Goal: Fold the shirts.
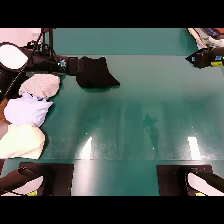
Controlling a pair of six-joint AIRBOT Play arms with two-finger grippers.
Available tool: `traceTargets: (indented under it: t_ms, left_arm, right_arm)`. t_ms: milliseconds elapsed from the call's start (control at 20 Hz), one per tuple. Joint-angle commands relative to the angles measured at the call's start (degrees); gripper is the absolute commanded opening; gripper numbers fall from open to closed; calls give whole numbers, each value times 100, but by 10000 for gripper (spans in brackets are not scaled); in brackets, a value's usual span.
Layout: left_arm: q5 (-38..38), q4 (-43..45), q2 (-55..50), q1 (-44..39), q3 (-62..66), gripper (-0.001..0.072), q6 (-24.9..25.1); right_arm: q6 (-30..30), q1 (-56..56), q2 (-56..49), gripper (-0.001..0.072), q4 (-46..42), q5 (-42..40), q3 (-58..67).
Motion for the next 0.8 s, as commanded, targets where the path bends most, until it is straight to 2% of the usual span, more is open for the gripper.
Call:
traceTargets:
  t_ms: [0, 550, 750]
  left_arm:
    - [2, 0, -2, 0, 7, 21, 2]
    - [2, -2, -2, 0, 7, 21, 0]
    - [566, -24, -2, 0, 7, 24, 13]
  right_arm:
    - [0, 4, 4, 15, 0, 2, 2]
    - [2, 4, 4, 15, 2, 0, 2]
    - [2, 4, 2, 15, 9, 7, 2]
